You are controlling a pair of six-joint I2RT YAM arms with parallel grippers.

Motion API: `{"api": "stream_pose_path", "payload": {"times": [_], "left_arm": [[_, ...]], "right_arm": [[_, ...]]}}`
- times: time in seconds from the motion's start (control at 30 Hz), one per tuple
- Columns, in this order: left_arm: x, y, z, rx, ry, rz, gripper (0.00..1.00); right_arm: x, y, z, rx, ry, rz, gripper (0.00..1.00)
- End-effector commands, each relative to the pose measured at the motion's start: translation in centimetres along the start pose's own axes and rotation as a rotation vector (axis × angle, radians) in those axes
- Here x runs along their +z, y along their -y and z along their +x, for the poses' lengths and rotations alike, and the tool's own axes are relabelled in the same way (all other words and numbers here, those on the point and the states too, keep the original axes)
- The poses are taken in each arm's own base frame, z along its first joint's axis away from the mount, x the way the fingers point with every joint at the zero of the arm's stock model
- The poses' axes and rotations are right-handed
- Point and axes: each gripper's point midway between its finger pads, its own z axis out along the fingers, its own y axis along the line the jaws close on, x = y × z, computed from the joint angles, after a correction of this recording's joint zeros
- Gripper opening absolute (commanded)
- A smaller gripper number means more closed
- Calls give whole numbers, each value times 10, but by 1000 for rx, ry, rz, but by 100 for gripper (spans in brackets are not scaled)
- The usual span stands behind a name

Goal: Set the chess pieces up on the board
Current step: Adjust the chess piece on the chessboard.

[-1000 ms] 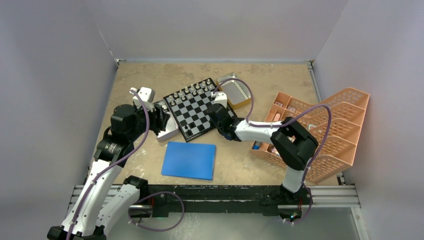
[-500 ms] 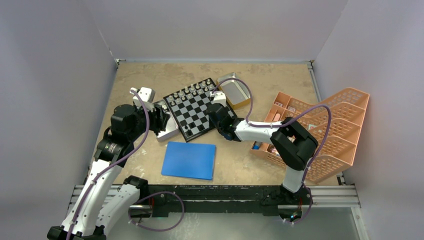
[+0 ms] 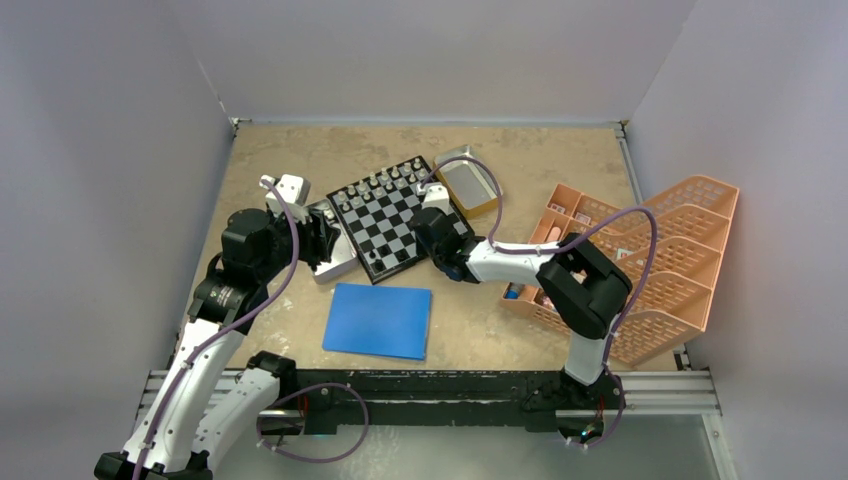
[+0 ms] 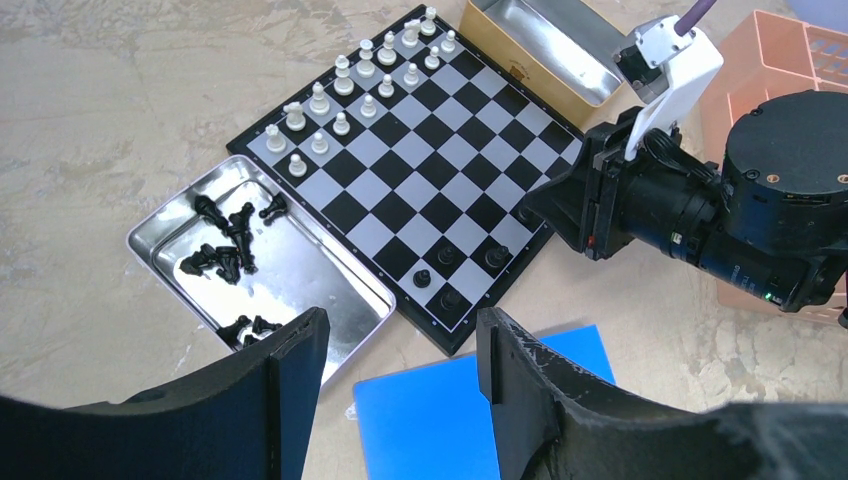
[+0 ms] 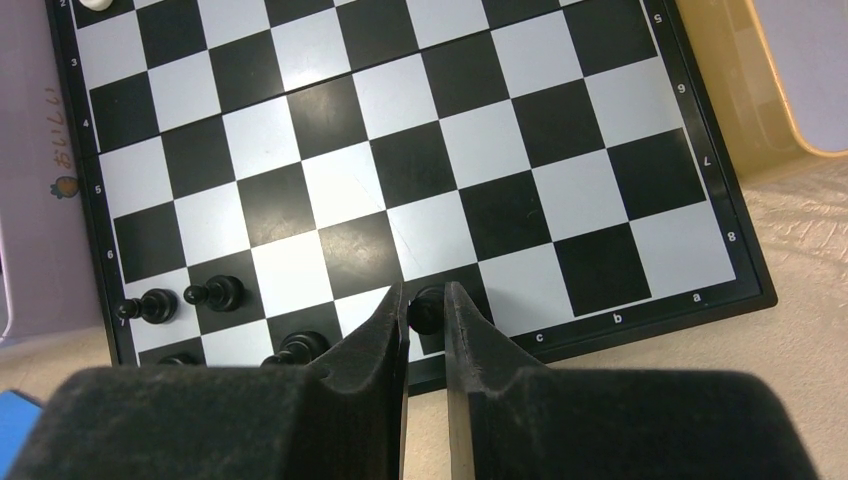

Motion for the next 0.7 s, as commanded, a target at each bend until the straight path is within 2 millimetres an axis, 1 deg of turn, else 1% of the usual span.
{"api": "stream_pose_path", "payload": {"times": [0.0,0.13,0.3,0.47,0.67], "left_arm": [[0,0,-8,-1,33,-1,56],[1,0,-7,-1,30,-2,56],[1,0,-7,-1,31,-2,56],[1,0,-6,-2,28,-3,56],[1,0,-7,-1,30,-4,56]], "right_arm": [[-2,-14,-22,10,57,-27,17],[-2,-14,-22,8,57,-27,17],[-7,-20,-24,10,58,-51,18],[-10,-28,-20,2,49,-72,18],[-10,-30,-17,-4,44,-64,18]]}}
